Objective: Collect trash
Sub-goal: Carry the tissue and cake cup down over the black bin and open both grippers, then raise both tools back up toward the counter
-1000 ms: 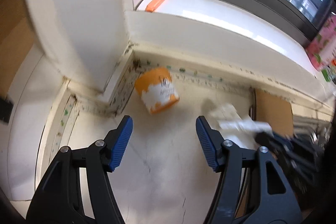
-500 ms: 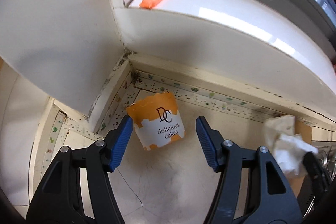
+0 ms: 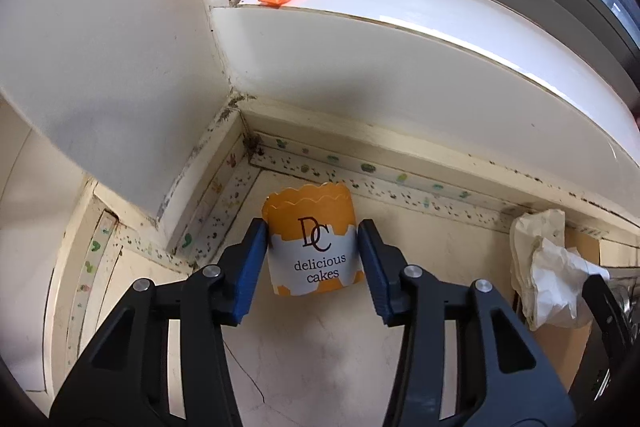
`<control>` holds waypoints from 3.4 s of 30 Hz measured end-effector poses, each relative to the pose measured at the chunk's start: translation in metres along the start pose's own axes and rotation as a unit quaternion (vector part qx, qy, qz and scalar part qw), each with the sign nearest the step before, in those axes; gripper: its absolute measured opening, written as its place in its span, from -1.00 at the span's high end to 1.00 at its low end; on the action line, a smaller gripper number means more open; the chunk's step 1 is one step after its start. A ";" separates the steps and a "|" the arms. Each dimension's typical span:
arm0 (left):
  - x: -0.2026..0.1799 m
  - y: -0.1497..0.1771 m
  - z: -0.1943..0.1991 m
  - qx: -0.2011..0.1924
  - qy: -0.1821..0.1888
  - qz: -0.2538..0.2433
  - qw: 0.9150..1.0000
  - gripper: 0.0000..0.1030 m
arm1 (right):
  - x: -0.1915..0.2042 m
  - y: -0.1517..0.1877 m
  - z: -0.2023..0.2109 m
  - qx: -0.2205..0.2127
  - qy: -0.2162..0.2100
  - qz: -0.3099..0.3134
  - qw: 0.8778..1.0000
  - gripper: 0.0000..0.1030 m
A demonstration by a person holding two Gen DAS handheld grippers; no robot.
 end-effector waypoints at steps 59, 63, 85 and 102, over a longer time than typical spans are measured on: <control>0.130 0.599 0.288 0.094 0.149 -0.222 0.959 0.16 | 0.098 0.608 0.325 0.100 0.044 0.049 0.993 0.86; 0.124 0.638 0.237 0.132 0.127 -0.219 0.958 0.16 | 0.065 0.648 0.291 0.128 0.046 0.018 0.991 0.86; 0.117 0.757 -0.025 0.233 0.083 -0.193 0.949 -0.04 | -0.123 0.829 0.052 0.240 0.100 -0.079 0.962 0.58; 0.116 0.727 0.024 0.230 0.076 -0.182 0.953 -0.11 | -0.099 0.788 0.080 0.259 0.095 -0.039 0.960 0.07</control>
Point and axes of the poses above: each gripper's, at about its wrist camera, not at the fingertips, and z roughly against the way its jaws point, x to its left, y to its underside, the point moved 4 cm from there along -z, roughly the way its jaws point, and after that the axes turned 3 degrees about -z, right-handed, at the moved point
